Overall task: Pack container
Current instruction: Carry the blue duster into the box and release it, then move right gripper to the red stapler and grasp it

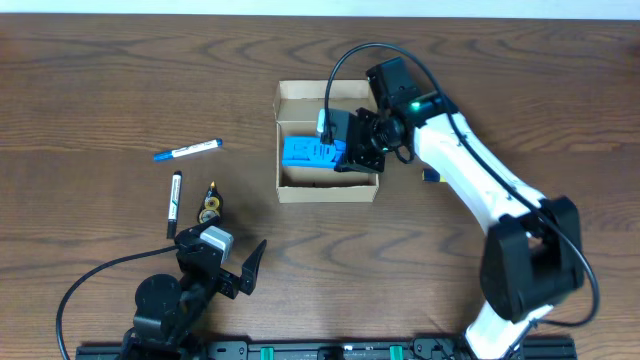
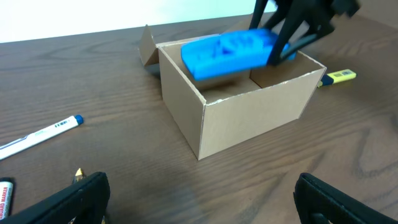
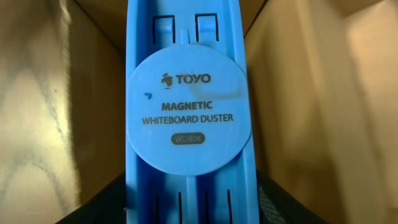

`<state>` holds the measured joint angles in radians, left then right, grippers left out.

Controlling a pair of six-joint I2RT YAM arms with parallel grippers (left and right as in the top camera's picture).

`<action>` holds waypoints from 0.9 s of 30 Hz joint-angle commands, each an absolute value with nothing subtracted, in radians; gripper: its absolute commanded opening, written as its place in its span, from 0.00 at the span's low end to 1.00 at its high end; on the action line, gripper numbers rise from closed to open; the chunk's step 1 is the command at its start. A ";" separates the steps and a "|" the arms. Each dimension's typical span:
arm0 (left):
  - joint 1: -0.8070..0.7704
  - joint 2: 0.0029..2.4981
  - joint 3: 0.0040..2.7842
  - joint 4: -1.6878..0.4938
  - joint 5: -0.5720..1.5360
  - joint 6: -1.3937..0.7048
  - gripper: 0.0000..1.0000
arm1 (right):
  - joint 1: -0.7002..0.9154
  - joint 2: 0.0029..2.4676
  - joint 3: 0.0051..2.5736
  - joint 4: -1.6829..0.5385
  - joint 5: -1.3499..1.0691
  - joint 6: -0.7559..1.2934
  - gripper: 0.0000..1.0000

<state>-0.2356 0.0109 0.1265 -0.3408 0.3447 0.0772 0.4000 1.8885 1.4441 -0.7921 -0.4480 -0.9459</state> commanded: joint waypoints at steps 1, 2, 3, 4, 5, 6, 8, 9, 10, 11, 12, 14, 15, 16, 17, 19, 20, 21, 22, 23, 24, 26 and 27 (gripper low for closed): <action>-0.229 0.005 0.105 -0.347 0.356 0.067 0.95 | 0.414 1.927 1.461 -0.798 -0.452 -0.970 0.44; -0.229 0.005 0.105 -0.346 0.356 0.067 0.95 | 0.418 1.927 1.461 -0.797 -0.452 -0.970 0.44; -0.229 0.005 0.105 -0.346 0.356 0.067 0.96 | 0.420 1.929 1.461 -0.797 -0.452 -0.972 0.45; -0.229 0.005 0.105 -0.347 0.356 0.067 0.95 | 0.423 1.930 1.461 -0.796 -0.452 -0.978 0.45; -0.229 0.005 0.105 -0.346 0.356 0.067 0.95 | 0.425 1.930 1.461 -0.796 -0.452 -0.979 0.46; -0.229 0.005 0.105 -0.346 0.356 0.067 0.95 | 0.427 1.930 1.461 -0.795 -0.452 -0.981 0.46; -0.229 0.005 0.105 -0.346 0.356 0.067 0.95 | 0.432 1.930 1.461 -0.797 -0.452 -0.981 0.47; -0.229 0.005 0.105 -0.347 0.356 0.067 0.95 | 0.433 1.930 1.461 -0.798 -0.452 -0.981 0.48; -0.229 0.005 0.105 -0.347 0.356 0.067 0.95 | 0.434 1.930 1.461 -0.798 -0.452 -0.981 0.49; -0.229 0.005 0.105 -0.347 0.356 0.067 0.95 | 0.434 1.930 1.461 -0.797 -0.453 -0.981 0.52; -0.229 0.005 0.105 -0.347 0.356 0.067 0.95 | 0.434 1.930 1.461 -0.798 -0.453 -0.981 0.57; -0.229 0.005 0.105 -0.347 0.356 0.067 0.95 | 0.434 1.930 1.461 -0.797 -0.453 -0.969 0.65; -0.229 0.005 0.105 -0.347 0.356 0.067 0.95 | 0.434 1.930 1.462 -0.797 -0.453 -0.961 0.68; -0.229 0.005 0.105 -0.347 0.356 0.067 0.95 | 0.434 1.930 1.462 -0.797 -0.453 -0.959 0.70; -0.229 0.005 0.105 -0.347 0.356 0.067 0.95 | 0.434 1.930 1.465 -0.797 -0.452 -0.953 0.71; -0.229 0.005 0.105 -0.347 0.356 0.067 0.95 | 0.434 1.930 1.477 -0.799 -0.452 -0.934 0.73; -0.229 0.005 0.105 -0.347 0.356 0.067 0.95 | 0.434 1.930 1.488 -0.805 -0.452 -0.927 0.73; -0.229 0.005 0.105 -0.347 0.356 0.067 0.95 | 0.433 1.930 1.504 -0.813 -0.452 -0.919 0.73; -0.229 0.005 0.105 -0.347 0.356 0.067 0.95 | 0.433 1.928 1.522 -0.823 -0.452 -0.911 0.73; -0.229 0.005 0.105 -0.347 0.356 0.067 0.96 | 0.433 1.928 1.547 -0.837 -0.452 -0.899 0.73; -0.229 0.005 0.105 -0.347 0.356 0.067 0.95 | 0.433 1.924 1.573 -0.854 -0.451 -0.886 0.73; -0.229 0.005 0.105 -0.347 0.356 0.067 0.95 | 0.431 1.916 1.641 -0.907 -0.442 -0.867 0.70; -0.229 0.005 0.105 -0.347 0.356 0.067 0.95 | 0.429 1.911 1.677 -0.939 -0.433 -0.861 0.68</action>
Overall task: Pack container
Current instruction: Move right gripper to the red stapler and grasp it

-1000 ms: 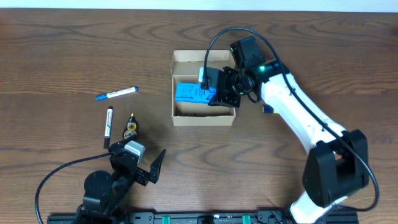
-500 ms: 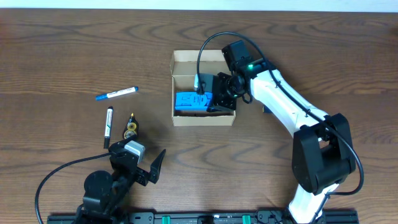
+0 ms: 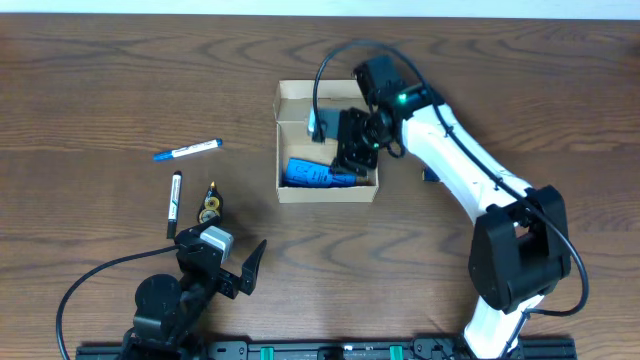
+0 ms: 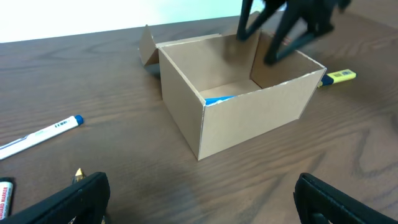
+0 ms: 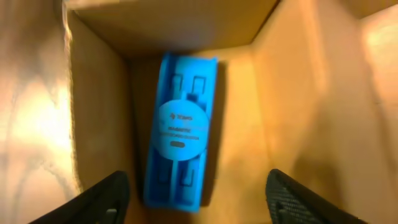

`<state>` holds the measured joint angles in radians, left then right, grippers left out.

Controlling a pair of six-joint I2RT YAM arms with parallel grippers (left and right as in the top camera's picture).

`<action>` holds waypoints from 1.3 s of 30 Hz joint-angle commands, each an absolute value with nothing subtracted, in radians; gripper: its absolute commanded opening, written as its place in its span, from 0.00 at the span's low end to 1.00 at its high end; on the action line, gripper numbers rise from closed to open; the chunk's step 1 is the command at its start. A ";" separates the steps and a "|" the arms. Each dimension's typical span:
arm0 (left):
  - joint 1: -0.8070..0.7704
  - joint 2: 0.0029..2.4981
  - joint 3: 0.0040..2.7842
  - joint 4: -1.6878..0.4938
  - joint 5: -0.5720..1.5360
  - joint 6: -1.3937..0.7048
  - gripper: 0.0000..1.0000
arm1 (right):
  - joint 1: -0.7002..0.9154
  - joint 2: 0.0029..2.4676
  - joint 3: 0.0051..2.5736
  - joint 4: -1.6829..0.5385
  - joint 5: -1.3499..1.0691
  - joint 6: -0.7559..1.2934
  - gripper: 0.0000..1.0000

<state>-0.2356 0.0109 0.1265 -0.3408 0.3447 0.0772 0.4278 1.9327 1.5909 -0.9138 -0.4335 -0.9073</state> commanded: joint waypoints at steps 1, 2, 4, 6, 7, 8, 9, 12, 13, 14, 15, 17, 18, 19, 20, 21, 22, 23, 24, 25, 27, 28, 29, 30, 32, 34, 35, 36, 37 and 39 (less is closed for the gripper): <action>-0.229 0.005 0.105 -0.347 0.356 0.067 0.95 | 0.424 1.902 1.716 -0.968 -0.412 -0.844 0.68; -0.229 0.005 0.105 -0.347 0.356 0.067 0.95 | 0.418 1.893 1.746 -0.985 -0.387 -0.820 0.67; -0.229 0.005 0.105 -0.347 0.356 0.067 0.95 | 0.394 1.863 1.795 -0.990 -0.319 -0.738 0.68; -0.229 0.005 0.105 -0.347 0.356 0.067 0.95 | 0.366 1.837 1.808 -0.979 -0.277 -0.681 0.68; -0.229 0.005 0.105 -0.347 0.356 0.067 0.95 | 0.343 1.821 1.809 -0.969 -0.253 -0.638 0.69; -0.229 0.005 0.105 -0.346 0.356 0.067 0.95 | 0.316 1.808 1.809 -0.961 -0.234 -0.589 0.69; -0.229 0.005 0.105 -0.347 0.356 0.067 0.95 | 0.291 1.801 1.809 -0.958 -0.222 -0.554 0.70; -0.229 0.005 0.105 -0.346 0.356 0.067 0.95 | 0.200 1.797 1.808 -0.958 -0.186 -0.429 0.73; -0.229 0.005 0.105 -0.347 0.356 0.067 0.95 | 0.173 1.801 1.803 -0.957 -0.179 -0.393 0.74; -0.229 0.005 0.105 -0.347 0.356 0.067 0.95 | 0.142 1.804 1.798 -0.956 -0.179 -0.355 0.74; -0.229 0.005 0.105 -0.347 0.356 0.067 0.95 | 0.118 1.811 1.790 -0.949 -0.179 -0.315 0.74; -0.229 0.005 0.105 -0.347 0.356 0.067 0.95 | 0.072 1.825 1.776 -0.929 -0.173 -0.229 0.75; -0.229 0.005 0.105 -0.347 0.356 0.067 0.96 | 0.051 1.836 1.766 -0.914 -0.149 -0.170 0.75; -0.229 0.005 0.105 -0.347 0.356 0.067 0.95 | 0.040 1.846 1.760 -0.903 -0.128 -0.132 0.75; -0.229 0.005 0.105 -0.346 0.356 0.067 0.95 | 0.028 1.859 1.748 -0.887 -0.113 -0.094 0.77; -0.229 0.005 0.105 -0.347 0.356 0.067 0.95 | 0.023 1.871 1.737 -0.872 -0.108 -0.075 0.77; -0.229 0.005 0.105 -0.347 0.356 0.067 0.95 | 0.022 1.882 1.723 -0.857 -0.109 -0.059 0.78; -0.229 0.005 0.105 -0.346 0.356 0.067 0.95 | 0.022 1.895 1.707 -0.840 -0.108 -0.046 0.79; -0.229 0.005 0.105 -0.347 0.356 0.067 0.95 | 0.025 1.908 1.694 -0.826 -0.105 -0.037 0.80; -0.229 0.005 0.105 -0.346 0.356 0.067 0.95 | 0.029 1.925 1.680 -0.813 -0.099 -0.023 0.79; -0.229 0.005 0.105 -0.347 0.356 0.067 0.95 | 0.036 1.967 1.660 -0.788 -0.073 0.029 0.79; -0.229 0.005 0.105 -0.347 0.356 0.067 0.96 | 0.038 1.985 1.655 -0.781 -0.066 0.045 0.80; -0.229 0.005 0.105 -0.347 0.356 0.067 0.95 | 0.040 2.009 1.651 -0.773 -0.067 0.054 0.80; -0.229 0.005 0.105 -0.346 0.356 0.067 0.95 | 0.043 2.029 1.650 -0.769 -0.069 0.059 0.79; -0.229 0.005 0.105 -0.347 0.356 0.067 0.96 | 0.053 2.072 1.650 -0.768 -0.068 0.071 0.79; -0.229 0.005 0.105 -0.347 0.356 0.067 0.95 | 0.065 2.111 1.650 -0.766 -0.067 0.074 0.78; -0.229 0.005 0.105 -0.347 0.356 0.067 0.95 | 0.072 2.130 1.650 -0.764 -0.062 0.074 0.78; -0.229 0.005 0.105 -0.347 0.356 0.067 0.95 | 0.077 2.146 1.650 -0.762 -0.053 0.077 0.78; -0.229 0.005 0.105 -0.347 0.356 0.067 0.95 | 0.081 2.160 1.650 -0.759 -0.036 0.091 0.78; -0.229 0.005 0.105 -0.347 0.356 0.067 0.95 | 0.088 2.182 1.650 -0.751 0.006 0.121 0.78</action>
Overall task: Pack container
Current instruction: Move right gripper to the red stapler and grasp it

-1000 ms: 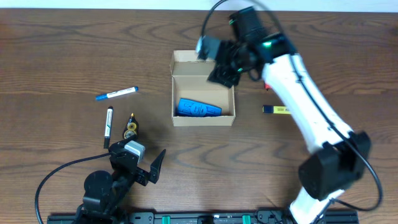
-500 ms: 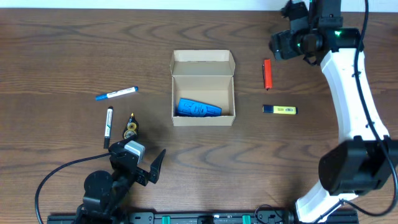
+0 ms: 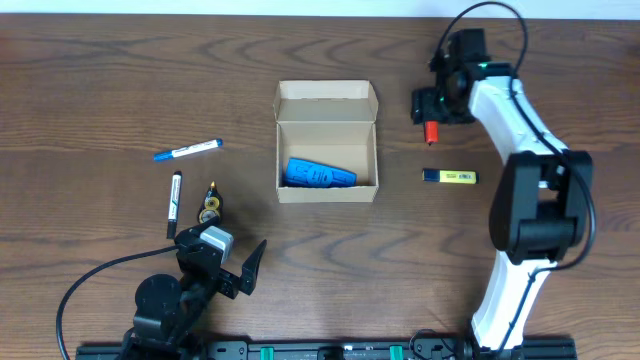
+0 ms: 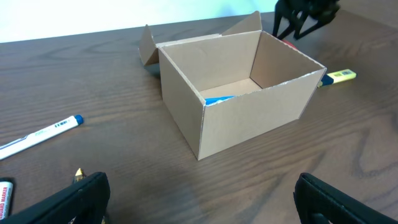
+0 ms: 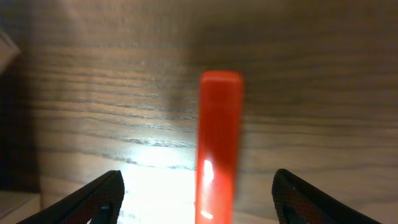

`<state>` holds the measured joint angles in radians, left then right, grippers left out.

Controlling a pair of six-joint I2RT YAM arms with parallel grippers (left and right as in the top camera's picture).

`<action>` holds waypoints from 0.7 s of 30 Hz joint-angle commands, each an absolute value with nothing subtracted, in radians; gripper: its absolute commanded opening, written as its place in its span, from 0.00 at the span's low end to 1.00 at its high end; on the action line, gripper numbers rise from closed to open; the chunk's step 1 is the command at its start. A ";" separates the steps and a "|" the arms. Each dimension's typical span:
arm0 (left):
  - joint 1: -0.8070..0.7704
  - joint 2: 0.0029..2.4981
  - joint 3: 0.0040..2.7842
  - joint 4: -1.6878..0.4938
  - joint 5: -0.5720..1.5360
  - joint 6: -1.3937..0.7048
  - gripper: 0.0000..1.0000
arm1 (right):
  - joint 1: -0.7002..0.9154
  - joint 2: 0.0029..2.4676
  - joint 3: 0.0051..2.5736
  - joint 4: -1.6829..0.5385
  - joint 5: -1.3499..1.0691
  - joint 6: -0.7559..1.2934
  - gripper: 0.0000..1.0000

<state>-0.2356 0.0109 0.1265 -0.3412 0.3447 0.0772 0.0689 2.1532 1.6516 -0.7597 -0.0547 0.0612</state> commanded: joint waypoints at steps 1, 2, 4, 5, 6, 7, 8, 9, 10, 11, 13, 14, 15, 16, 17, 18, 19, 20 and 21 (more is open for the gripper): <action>-0.229 0.005 0.105 -0.347 0.356 0.067 0.95 | 0.090 2.190 1.649 -0.748 0.014 0.128 0.78; -0.229 0.005 0.105 -0.347 0.356 0.067 0.95 | 0.091 2.196 1.649 -0.744 0.016 0.127 0.77; -0.229 0.005 0.105 -0.346 0.356 0.067 0.95 | 0.093 2.207 1.649 -0.735 0.019 0.128 0.77; -0.229 0.005 0.105 -0.347 0.356 0.067 0.96 | 0.093 2.210 1.648 -0.731 0.019 0.128 0.76; -0.229 0.005 0.105 -0.347 0.356 0.067 0.95 | 0.093 2.213 1.645 -0.723 0.019 0.128 0.75; -0.229 0.005 0.105 -0.347 0.356 0.067 0.96 | 0.093 2.213 1.642 -0.718 0.021 0.128 0.74; -0.229 0.005 0.105 -0.347 0.356 0.067 0.95 | 0.092 2.215 1.637 -0.710 0.028 0.139 0.73; -0.229 0.005 0.105 -0.346 0.356 0.067 0.95 | 0.092 2.215 1.634 -0.705 0.030 0.142 0.71; -0.229 0.005 0.105 -0.347 0.356 0.067 0.95 | 0.091 2.215 1.630 -0.698 0.030 0.142 0.70; -0.229 0.005 0.105 -0.347 0.356 0.067 0.95 | 0.091 2.216 1.626 -0.691 0.030 0.142 0.69; -0.229 0.005 0.105 -0.347 0.356 0.067 0.96 | 0.090 2.222 1.623 -0.683 0.030 0.143 0.68; -0.229 0.005 0.105 -0.347 0.356 0.067 0.96 | 0.091 2.228 1.623 -0.680 0.030 0.142 0.68; -0.229 0.005 0.105 -0.346 0.356 0.067 0.95 | 0.091 2.235 1.622 -0.680 0.030 0.142 0.67; -0.229 0.005 0.105 -0.346 0.356 0.067 0.95 | 0.091 2.243 1.622 -0.680 0.030 0.142 0.66; -0.229 0.005 0.105 -0.347 0.356 0.067 0.95 | 0.091 2.250 1.622 -0.680 0.030 0.142 0.65; -0.229 0.005 0.105 -0.347 0.356 0.067 0.95 | 0.091 2.258 1.622 -0.680 0.030 0.142 0.63; -0.229 0.005 0.105 -0.347 0.356 0.067 0.95 | 0.091 2.263 1.622 -0.682 0.030 0.147 0.61; -0.229 0.005 0.105 -0.346 0.356 0.067 0.95 | 0.091 2.271 1.622 -0.682 0.029 0.152 0.59; -0.229 0.005 0.105 -0.347 0.356 0.067 0.95 | 0.091 2.273 1.622 -0.683 0.029 0.161 0.57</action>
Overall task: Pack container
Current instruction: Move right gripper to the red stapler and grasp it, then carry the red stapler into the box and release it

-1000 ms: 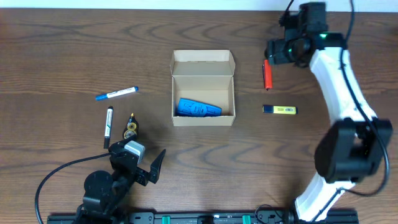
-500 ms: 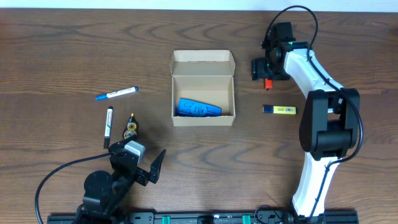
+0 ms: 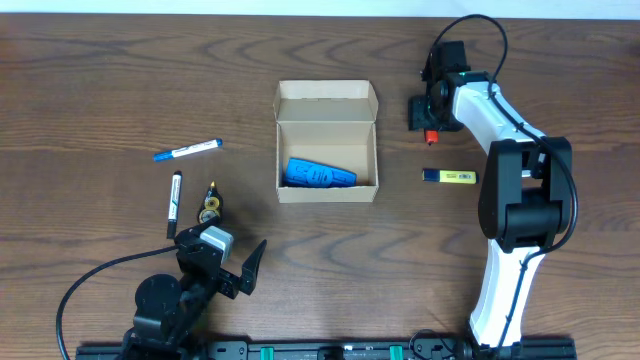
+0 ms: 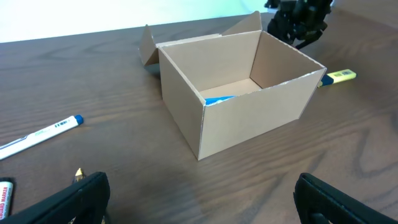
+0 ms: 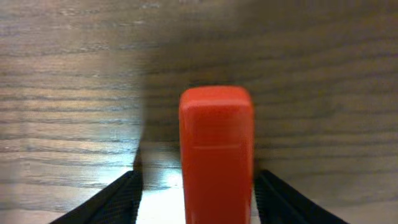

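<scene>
An open cardboard box (image 3: pixel 326 190) stands mid-table with a blue whiteboard duster (image 3: pixel 318 175) lying in its front part; a sliver of the duster (image 4: pixel 218 99) shows over the box wall (image 4: pixel 249 127). Right of the box lies a red marker (image 3: pixel 431 135). My right gripper (image 3: pixel 430 115) is down over it, open, one finger on each side of the red marker (image 5: pixel 216 155), the right finger almost touching and a gap on the left. My left gripper (image 4: pixel 202 202) is open and empty near the front edge.
A yellow highlighter (image 3: pixel 450 177) lies right of the box. Left of the box lie a blue-capped pen (image 3: pixel 187 150), a black marker (image 3: pixel 174 203) and a small brass-coloured item (image 3: pixel 210 205). The box flap (image 3: pixel 325 93) is folded back at the far side.
My right gripper has come lower and closer onto the red marker, and its fingers now stand much nearer the marker's sides. The left arm and everything else stayed put.
My right gripper held the blue duster over the box. Then the duster lay in the box with the gripper open above it. After that the gripper was open over the red marker right of the box, and now it straddles that marker closely.
</scene>
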`<state>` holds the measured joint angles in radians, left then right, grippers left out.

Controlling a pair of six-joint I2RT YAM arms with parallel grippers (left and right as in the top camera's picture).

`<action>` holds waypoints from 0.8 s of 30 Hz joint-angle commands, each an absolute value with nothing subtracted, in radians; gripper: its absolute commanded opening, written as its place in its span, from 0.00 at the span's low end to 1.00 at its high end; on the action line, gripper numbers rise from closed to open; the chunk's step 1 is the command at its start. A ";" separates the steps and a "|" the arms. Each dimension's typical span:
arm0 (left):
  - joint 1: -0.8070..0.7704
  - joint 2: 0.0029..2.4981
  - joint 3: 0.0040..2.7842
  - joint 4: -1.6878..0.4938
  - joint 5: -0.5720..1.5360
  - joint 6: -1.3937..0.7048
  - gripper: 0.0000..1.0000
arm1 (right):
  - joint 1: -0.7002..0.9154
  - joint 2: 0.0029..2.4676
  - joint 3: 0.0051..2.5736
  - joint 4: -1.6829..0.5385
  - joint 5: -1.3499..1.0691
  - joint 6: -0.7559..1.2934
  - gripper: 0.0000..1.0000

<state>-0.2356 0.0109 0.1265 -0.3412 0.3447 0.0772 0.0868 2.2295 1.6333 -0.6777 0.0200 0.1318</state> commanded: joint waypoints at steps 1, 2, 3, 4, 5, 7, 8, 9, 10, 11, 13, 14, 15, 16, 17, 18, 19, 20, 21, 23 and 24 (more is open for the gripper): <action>-0.229 0.005 0.105 -0.346 0.356 0.067 0.95 | 0.091 2.276 1.622 -0.682 0.029 0.165 0.53; -0.229 0.005 0.105 -0.347 0.356 0.067 0.95 | 0.091 2.276 1.622 -0.681 0.029 0.173 0.47; -0.229 0.005 0.105 -0.347 0.356 0.067 0.95 | 0.091 2.276 1.622 -0.680 0.029 0.181 0.39; -0.229 0.005 0.105 -0.346 0.356 0.067 0.95 | 0.091 2.276 1.622 -0.676 0.029 0.187 0.30; -0.229 0.005 0.105 -0.346 0.356 0.067 0.95 | 0.091 2.276 1.622 -0.673 0.027 0.187 0.25; -0.229 0.005 0.105 -0.347 0.356 0.067 0.95 | 0.092 2.276 1.623 -0.673 0.019 0.192 0.21; -0.229 0.005 0.105 -0.347 0.356 0.067 0.95 | 0.093 2.275 1.623 -0.674 0.018 0.201 0.18; -0.229 0.005 0.105 -0.347 0.356 0.067 0.95 | 0.094 2.271 1.623 -0.677 0.018 0.213 0.16; -0.229 0.005 0.105 -0.346 0.356 0.067 0.95 | 0.096 2.268 1.623 -0.680 0.018 0.221 0.14; -0.229 0.005 0.105 -0.347 0.356 0.067 0.95 | 0.098 2.257 1.624 -0.683 0.017 0.230 0.12; -0.229 0.005 0.105 -0.347 0.356 0.067 0.96 | 0.104 2.231 1.629 -0.688 0.005 0.231 0.10; -0.229 0.005 0.105 -0.347 0.356 0.067 0.95 | 0.107 2.215 1.634 -0.691 -0.001 0.231 0.09; -0.229 0.005 0.105 -0.347 0.356 0.067 0.95 | 0.112 2.193 1.643 -0.697 -0.009 0.231 0.09; -0.229 0.005 0.105 -0.346 0.356 0.067 0.95 | 0.117 2.171 1.651 -0.702 -0.011 0.231 0.09; -0.229 0.005 0.105 -0.347 0.356 0.067 0.95 | 0.123 2.141 1.660 -0.708 -0.012 0.231 0.08; -0.229 0.005 0.105 -0.347 0.356 0.067 0.95 | 0.131 2.107 1.670 -0.713 -0.012 0.231 0.08; -0.229 0.005 0.105 -0.346 0.356 0.067 0.95 | 0.141 2.078 1.677 -0.714 -0.012 0.228 0.08; -0.229 0.005 0.105 -0.346 0.356 0.067 0.95 | 0.153 2.041 1.685 -0.714 -0.016 0.213 0.08; -0.229 0.005 0.105 -0.347 0.356 0.067 0.95 | 0.166 2.010 1.690 -0.710 -0.031 0.183 0.08; -0.229 0.005 0.105 -0.346 0.356 0.067 0.95 | 0.203 1.942 1.692 -0.701 -0.081 0.085 0.07; -0.229 0.005 0.105 -0.346 0.356 0.067 0.95 | 0.224 1.915 1.692 -0.699 -0.092 0.045 0.05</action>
<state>-0.2356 0.0109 0.1265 -0.3408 0.3447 0.0772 0.1646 2.0518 1.6394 -0.7094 -0.0261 0.1585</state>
